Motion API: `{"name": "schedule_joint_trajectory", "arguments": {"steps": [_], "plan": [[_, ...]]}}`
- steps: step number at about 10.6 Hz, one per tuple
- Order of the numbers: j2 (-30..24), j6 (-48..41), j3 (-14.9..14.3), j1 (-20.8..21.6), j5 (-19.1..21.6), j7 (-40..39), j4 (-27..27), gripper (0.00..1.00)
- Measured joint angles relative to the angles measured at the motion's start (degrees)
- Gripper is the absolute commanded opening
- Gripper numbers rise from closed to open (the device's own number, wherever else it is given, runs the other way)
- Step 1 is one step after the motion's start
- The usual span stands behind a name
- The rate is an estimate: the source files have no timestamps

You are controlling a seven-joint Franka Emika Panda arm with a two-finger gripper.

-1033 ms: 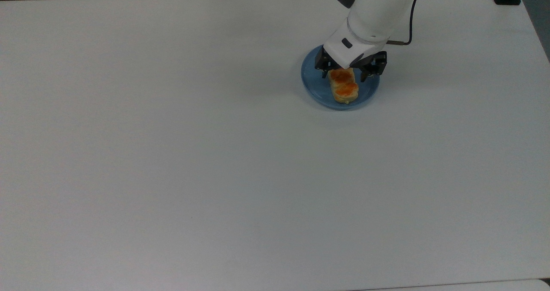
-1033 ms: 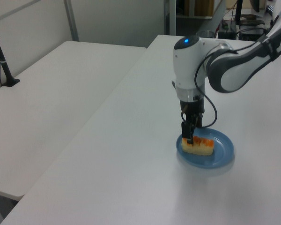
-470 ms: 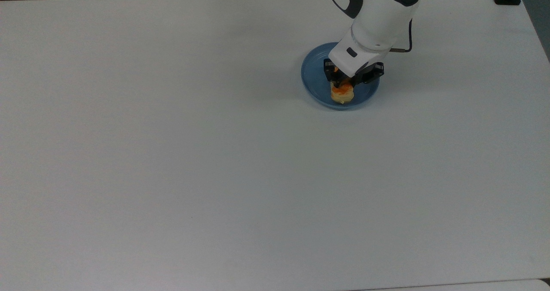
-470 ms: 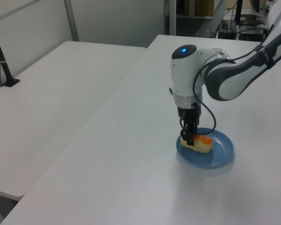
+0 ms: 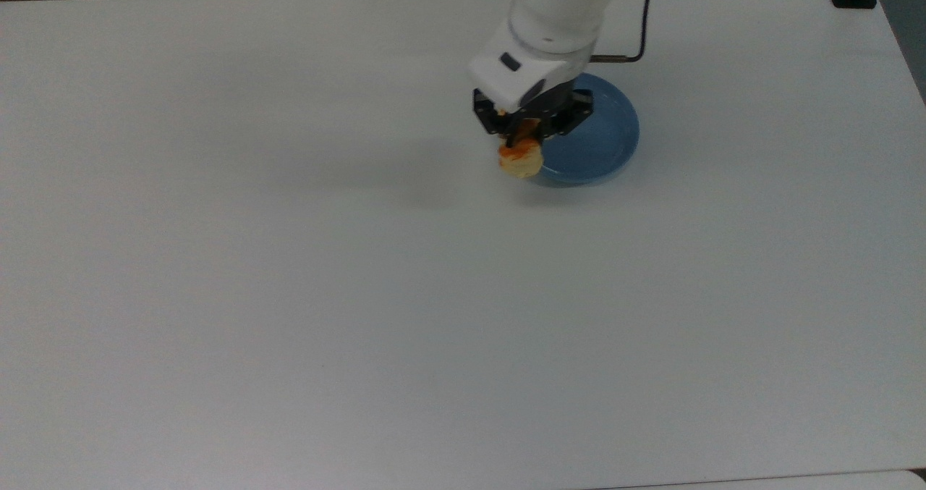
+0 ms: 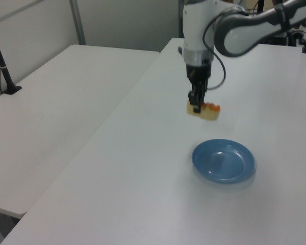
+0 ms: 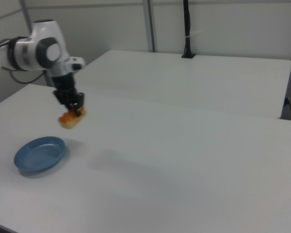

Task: Put the bread on the table
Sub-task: 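Lift the bread roll off the plate and carry it beside the plate, then lower the bread roll onto the table and release it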

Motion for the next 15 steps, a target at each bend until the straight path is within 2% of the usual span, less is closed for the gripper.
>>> {"name": "schedule_joint_trajectory", "arguments": {"steps": [2, 4, 6, 8, 12, 14, 15], "plan": [[3.41, 0.17, -0.05, -5.11, -0.01, -3.5, 4.17, 0.37], [9.26, 1.84, -0.04, -6.4, -0.85, -3.97, 7.52, 0.4], [14.69, 6.48, -0.18, -6.44, -2.48, -3.93, 8.21, 0.5], [18.36, 10.35, -1.22, -6.45, -2.8, -3.94, 8.73, 1.0], [18.37, 10.69, -1.32, -6.18, -2.8, -3.94, 10.27, 1.0], [15.09, 8.2, -1.32, -5.77, -2.8, -3.94, 10.33, 1.0], [11.86, 3.78, -1.33, -5.79, -2.8, -3.77, 10.02, 1.0]]}}
